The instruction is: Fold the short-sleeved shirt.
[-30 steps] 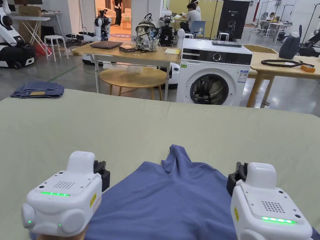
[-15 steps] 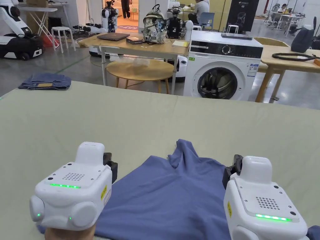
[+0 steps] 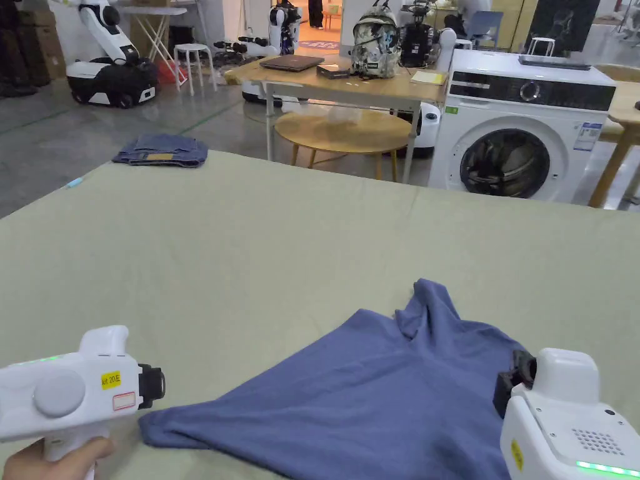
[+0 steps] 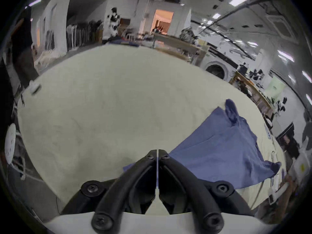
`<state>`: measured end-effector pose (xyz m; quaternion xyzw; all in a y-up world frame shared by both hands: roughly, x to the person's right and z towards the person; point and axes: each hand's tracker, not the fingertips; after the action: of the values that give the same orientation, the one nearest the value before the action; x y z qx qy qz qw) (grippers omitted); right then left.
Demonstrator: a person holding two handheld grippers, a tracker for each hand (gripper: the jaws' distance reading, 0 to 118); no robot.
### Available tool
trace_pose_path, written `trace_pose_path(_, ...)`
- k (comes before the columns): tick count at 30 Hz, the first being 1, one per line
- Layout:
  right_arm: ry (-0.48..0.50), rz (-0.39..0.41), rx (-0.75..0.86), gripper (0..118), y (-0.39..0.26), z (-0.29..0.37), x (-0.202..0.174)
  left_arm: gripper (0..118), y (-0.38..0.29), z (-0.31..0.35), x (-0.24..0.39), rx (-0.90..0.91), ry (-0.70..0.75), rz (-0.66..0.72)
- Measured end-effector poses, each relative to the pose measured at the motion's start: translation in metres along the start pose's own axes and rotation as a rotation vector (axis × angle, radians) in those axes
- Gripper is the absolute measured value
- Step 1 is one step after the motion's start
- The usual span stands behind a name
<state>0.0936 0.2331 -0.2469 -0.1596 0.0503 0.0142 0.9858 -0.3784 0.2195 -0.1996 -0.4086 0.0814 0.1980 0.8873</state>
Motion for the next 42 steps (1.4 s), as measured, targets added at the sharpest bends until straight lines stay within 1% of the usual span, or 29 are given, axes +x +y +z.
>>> trace_pose_path(1, 0.003, 0.004, -0.009, 0, -0.001, -0.002, -0.001, 30, 0.003, -0.004, -0.005, -0.042, 0.002, 0.013)
trace_pose_path(2, 0.005, 0.009, -0.016, 0, -0.002, -0.004, -0.002, 52, 0.004, -0.005, -0.005, -0.062, 0.010, 0.026)
trace_pose_path(3, 0.011, 0.014, -0.021, 0, -0.003, -0.004, -0.003, 60, 0.004, -0.009, -0.007, -0.068, 0.028, 0.039)
trace_pose_path(4, 0.013, 0.018, -0.026, 0, -0.004, -0.004, -0.004, 62, 0.004, -0.013, -0.008, -0.096, 0.058, 0.037)
trace_pose_path(7, 0.018, 0.023, -0.041, 0, -0.007, -0.007, -0.005, 63, 0.000, -0.029, -0.005, -0.155, 0.075, 0.041)
trace_pose_path(10, 0.030, 0.016, -0.060, 0, -0.008, -0.011, -0.004, 63, -0.002, -0.052, -0.006, -0.245, 0.089, 0.086)
trace_pose_path(13, 0.028, 0.016, -0.075, 0, -0.007, -0.012, -0.002, 63, -0.001, -0.063, 0.003, -0.255, 0.137, 0.068)
trace_pose_path(16, 0.016, 0.019, -0.084, 0, -0.007, -0.014, 0.001, 56, -0.001, -0.064, 0.017, -0.246, 0.196, -0.002)
trace_pose_path(19, 0.011, 0.006, -0.099, 0, -0.009, -0.018, 0.004, 42, -0.003, -0.067, 0.031, -0.245, 0.268, -0.062)
trace_pose_path(22, 0.008, -0.001, -0.111, 0, -0.012, -0.021, 0.006, 35, -0.003, -0.072, 0.042, -0.251, 0.287, -0.155)
trace_pose_path(24, 0.003, 0.000, -0.117, 0, -0.012, -0.022, 0.007, 6, -0.003, -0.072, 0.046, -0.254, 0.256, -0.178)
trace_pose_path(25, 0.005, 0.000, -0.117, 0, -0.012, -0.023, 0.008, 0, -0.003, -0.071, 0.046, -0.252, 0.229, -0.166)
trace_pose_path(26, 0.009, 0.001, -0.119, 0, -0.012, -0.025, 0.009, 0, -0.001, -0.073, 0.042, -0.245, 0.194, -0.151)
trace_pose_path(27, 0.011, 0.006, -0.123, 0, -0.011, -0.028, 0.010, 0, -0.001, -0.073, 0.041, -0.243, 0.215, -0.154)
trace_pose_path(29, 0.014, 0.011, -0.125, 0, -0.008, -0.035, 0.013, 0, -0.004, -0.071, 0.039, -0.229, 0.201, -0.168)
trace_pose_path(31, 0.017, 0.019, -0.135, 0, -0.003, -0.047, 0.020, 0, -0.006, -0.067, 0.033, -0.217, 0.182, -0.148)
trace_pose_path(33, 0.022, 0.033, -0.156, 0, 0.006, -0.070, 0.032, 0, -0.007, -0.061, 0.030, -0.194, 0.167, -0.126)
trace_pose_path(35, 0.051, 0.057, -0.223, 0, 0.017, -0.098, 0.043, 0, -0.008, -0.057, 0.028, -0.181, 0.155, -0.112)
trace_pose_path(37, 0.058, 0.077, -0.285, 0, 0.029, -0.132, 0.057, 0, -0.010, -0.054, 0.025, -0.175, 0.148, -0.103)
trace_pose_path(38, 0.056, 0.115, -0.323, 8, 0.034, -0.152, 0.061, 0, -0.010, -0.054, 0.026, -0.166, 0.144, -0.098)
trace_pose_path(39, 0.055, 0.134, -0.358, 19, 0.039, -0.171, 0.066, 0, -0.011, -0.054, 0.026, -0.164, 0.143, -0.095)
trace_pose_path(41, 0.080, 0.175, -0.405, 45, 0.049, -0.200, 0.073, 0, -0.011, -0.055, 0.024, -0.167, 0.143, -0.087)
trace_pose_path(42, 0.101, 0.174, -0.430, 56, 0.051, -0.214, 0.076, 0, -0.011, -0.057, 0.024, -0.165, 0.144, -0.080)
